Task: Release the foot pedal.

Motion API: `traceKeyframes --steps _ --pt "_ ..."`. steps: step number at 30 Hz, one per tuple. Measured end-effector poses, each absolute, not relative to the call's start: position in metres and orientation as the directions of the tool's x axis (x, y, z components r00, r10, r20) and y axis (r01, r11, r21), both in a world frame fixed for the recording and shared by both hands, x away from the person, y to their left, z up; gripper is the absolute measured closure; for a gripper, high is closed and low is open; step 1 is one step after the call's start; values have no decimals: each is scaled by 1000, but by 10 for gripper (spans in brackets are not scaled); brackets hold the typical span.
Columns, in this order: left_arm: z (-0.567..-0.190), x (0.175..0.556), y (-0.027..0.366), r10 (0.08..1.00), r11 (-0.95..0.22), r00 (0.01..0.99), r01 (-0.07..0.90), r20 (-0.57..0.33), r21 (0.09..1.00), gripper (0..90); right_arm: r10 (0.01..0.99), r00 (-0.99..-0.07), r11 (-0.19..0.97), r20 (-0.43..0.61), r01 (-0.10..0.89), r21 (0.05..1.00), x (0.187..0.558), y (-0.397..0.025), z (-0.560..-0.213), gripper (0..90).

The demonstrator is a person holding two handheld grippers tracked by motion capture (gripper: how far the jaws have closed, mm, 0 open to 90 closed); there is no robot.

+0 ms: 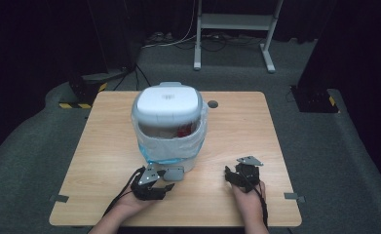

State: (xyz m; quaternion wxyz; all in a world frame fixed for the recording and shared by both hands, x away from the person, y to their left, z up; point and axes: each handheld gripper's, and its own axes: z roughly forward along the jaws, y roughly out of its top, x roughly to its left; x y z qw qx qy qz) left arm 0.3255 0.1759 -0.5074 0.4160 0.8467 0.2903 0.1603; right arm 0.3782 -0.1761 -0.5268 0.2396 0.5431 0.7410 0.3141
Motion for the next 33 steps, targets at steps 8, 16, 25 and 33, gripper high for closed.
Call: traceKeyframes --steps 8,16,25,33 --pt "-506 323 204 643 -491 766 405 7 771 367 952 -305 218 -12 654 724 380 -176 -527 271" --pt "-511 331 249 720 -461 693 445 31 768 352 950 -310 223 -13 653 724 384 -174 -527 270" --pt "-520 334 312 823 -405 565 512 58 757 309 950 -311 225 -15 652 724 384 -174 -527 268" --pt "-530 331 373 929 -239 369 627 -12 741 302 949 -316 228 -14 652 723 385 -174 -527 267"
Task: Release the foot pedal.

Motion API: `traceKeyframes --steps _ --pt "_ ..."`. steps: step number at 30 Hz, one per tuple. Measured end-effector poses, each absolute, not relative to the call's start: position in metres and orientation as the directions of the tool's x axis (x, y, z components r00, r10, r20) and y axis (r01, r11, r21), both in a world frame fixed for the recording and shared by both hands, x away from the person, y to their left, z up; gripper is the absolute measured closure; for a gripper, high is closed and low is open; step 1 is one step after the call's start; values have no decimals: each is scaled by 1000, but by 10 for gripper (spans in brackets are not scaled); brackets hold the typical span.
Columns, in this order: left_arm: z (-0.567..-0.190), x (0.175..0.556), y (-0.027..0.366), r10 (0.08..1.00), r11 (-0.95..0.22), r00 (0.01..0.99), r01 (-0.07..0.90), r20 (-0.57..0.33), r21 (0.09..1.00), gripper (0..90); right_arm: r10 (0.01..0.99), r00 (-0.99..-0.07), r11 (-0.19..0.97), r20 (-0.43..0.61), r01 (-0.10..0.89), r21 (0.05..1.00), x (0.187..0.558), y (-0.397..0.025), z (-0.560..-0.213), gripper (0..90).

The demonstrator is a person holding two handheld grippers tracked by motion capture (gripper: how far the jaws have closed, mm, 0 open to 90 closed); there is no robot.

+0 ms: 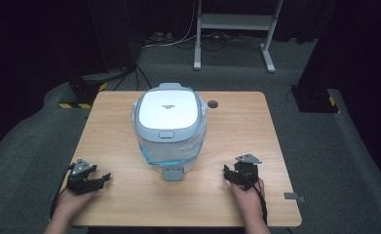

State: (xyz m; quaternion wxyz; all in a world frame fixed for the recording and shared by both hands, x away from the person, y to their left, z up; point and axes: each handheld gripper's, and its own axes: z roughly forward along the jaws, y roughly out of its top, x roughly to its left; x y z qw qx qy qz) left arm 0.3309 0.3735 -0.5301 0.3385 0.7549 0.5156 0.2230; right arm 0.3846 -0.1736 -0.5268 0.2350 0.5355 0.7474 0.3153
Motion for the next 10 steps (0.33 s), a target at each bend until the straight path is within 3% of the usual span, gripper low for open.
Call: traceKeyframes --steps 10 --pt "-531 333 370 927 -249 375 617 -1 747 351 951 -309 224 -14 654 723 385 -172 -527 266"
